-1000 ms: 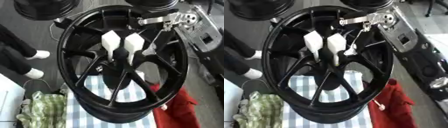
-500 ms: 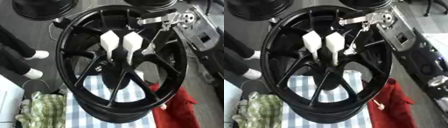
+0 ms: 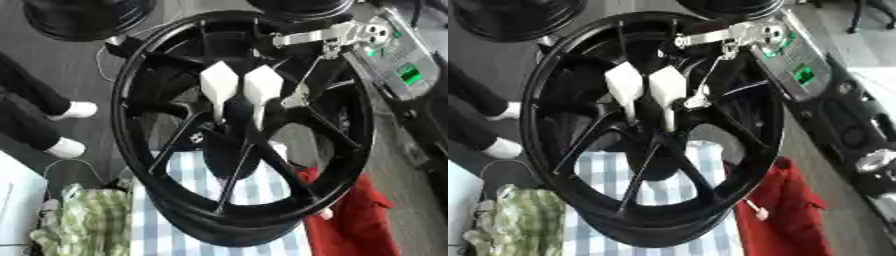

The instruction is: Pull the pin out of the wheel hub.

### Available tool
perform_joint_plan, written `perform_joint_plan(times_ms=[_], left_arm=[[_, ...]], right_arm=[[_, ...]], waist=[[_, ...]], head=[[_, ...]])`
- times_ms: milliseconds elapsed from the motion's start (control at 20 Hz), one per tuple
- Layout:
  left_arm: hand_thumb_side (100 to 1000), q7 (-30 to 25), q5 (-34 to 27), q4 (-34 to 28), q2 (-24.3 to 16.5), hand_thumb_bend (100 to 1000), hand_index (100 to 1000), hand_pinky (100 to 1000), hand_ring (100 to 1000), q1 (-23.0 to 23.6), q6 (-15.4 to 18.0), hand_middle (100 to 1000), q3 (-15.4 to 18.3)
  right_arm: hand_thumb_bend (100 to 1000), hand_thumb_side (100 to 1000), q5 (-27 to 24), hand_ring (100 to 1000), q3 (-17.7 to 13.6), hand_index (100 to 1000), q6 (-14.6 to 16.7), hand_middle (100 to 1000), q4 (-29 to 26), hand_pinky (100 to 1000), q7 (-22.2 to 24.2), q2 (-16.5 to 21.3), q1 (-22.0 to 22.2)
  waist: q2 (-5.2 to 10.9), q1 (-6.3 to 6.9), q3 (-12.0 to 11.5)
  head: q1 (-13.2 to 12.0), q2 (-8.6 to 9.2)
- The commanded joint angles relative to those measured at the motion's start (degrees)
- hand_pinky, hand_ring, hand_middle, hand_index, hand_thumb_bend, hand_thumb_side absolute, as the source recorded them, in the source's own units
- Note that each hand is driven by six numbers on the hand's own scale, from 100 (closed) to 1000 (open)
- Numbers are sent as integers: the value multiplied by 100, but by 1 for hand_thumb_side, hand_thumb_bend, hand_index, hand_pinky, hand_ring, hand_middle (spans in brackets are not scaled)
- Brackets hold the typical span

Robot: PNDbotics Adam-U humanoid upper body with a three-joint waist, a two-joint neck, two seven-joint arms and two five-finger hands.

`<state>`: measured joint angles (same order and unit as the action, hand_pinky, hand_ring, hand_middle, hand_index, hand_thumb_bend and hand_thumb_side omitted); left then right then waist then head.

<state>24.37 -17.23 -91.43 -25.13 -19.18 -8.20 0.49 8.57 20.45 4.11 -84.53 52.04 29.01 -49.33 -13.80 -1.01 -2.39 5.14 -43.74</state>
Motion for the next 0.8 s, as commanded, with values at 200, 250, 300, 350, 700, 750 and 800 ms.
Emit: perform_joint_plan(times_ms=[200,250,300,350,700,750,800], left_arm=[[711,-20,17,-67,-110,289,755,671,774,-86,-6,709,4],[712,-20,18,-67,-111,289,755,671,774,-87,-6,709,5],[712,-20,18,-67,-111,288,755,671,774,-86,-6,709,4],[713,-21,18,-66,-112,288,755,671,774,-86,-7,709,3],[715,-44,15,-58,-117,286,755,672,774,-81,-11,710,-14],[716,-44,14,-57,-117,286,755,672,774,-80,-11,710,-13],[716,-45,13,-56,-117,285,755,672,774,-79,-11,710,-14]], right_arm=[[306,100,-21,806,-9,711,-55,669,-114,881,-7,161,-50],[306,100,-19,802,-14,700,-62,654,-112,879,-7,158,-50],[307,100,-18,795,-13,679,-72,624,-107,875,-7,157,-49],[309,100,-18,786,-10,651,-88,590,-98,870,-7,156,-49],[100,100,-106,724,-56,570,-240,499,-101,841,-7,162,-62],[100,100,-126,720,-68,566,-257,496,-111,839,-7,161,-65],[100,100,-145,714,-77,559,-271,490,-122,836,-7,161,-68]], waist=[[65,15,-2],[65,14,-2],[64,14,-2],[63,13,-3],[61,14,5],[62,14,7],[64,14,8]], head=[[1,38],[0,36],[0,34],[-1,33],[-6,23],[-3,25],[0,27]])
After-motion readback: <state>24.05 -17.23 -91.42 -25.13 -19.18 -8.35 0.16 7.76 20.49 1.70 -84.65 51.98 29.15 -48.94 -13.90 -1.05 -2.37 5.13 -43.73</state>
